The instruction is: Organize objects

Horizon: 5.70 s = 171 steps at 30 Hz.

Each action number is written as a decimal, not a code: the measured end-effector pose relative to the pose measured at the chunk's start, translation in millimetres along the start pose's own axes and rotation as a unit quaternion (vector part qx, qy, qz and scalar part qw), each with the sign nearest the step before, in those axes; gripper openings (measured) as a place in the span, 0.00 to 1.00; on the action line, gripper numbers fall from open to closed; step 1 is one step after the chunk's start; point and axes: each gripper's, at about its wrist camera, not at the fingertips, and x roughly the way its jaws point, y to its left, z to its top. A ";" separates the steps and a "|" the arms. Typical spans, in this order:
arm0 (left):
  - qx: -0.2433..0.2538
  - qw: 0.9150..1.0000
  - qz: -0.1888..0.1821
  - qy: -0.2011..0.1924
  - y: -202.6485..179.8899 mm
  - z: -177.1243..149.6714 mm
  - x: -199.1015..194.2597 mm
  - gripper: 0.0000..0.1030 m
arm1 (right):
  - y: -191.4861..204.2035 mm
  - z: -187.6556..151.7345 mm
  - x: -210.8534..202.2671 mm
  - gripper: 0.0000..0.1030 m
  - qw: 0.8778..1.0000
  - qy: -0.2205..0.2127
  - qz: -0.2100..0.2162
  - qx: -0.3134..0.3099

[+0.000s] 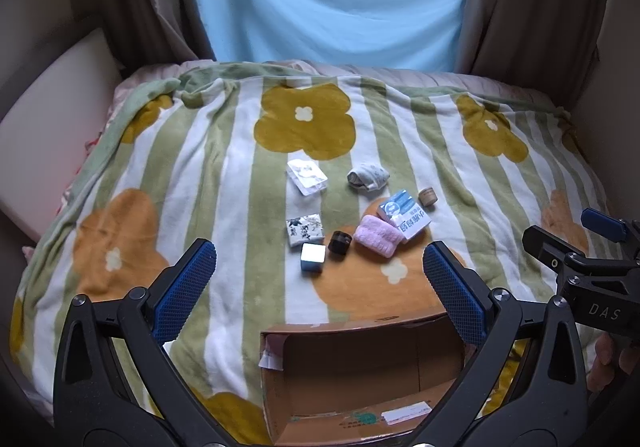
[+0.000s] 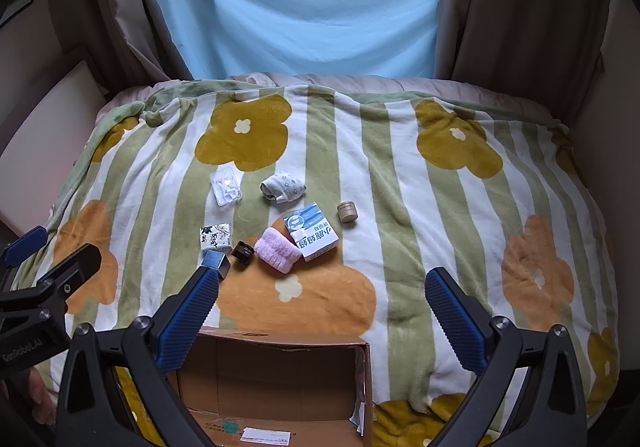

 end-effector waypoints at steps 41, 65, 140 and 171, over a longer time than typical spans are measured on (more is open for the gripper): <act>-0.015 1.000 -0.002 0.002 7.5 -3.5 -0.1 1.00 | -1.4 10.0 -6.0 0.99 1.000 -0.008 0.002 0.014; -0.035 0.999 -0.007 0.002 16.4 -10.5 -6.8 1.00 | 1.0 6.2 -12.6 0.99 1.000 -0.012 0.005 0.026; -0.098 0.973 -0.004 0.207 42.1 69.5 425.8 0.58 | -4.7 3.6 323.8 0.77 0.976 0.208 0.005 0.068; -0.091 0.987 -0.058 0.118 44.1 82.4 254.8 0.54 | -12.8 50.9 220.1 0.69 0.989 0.127 0.031 0.065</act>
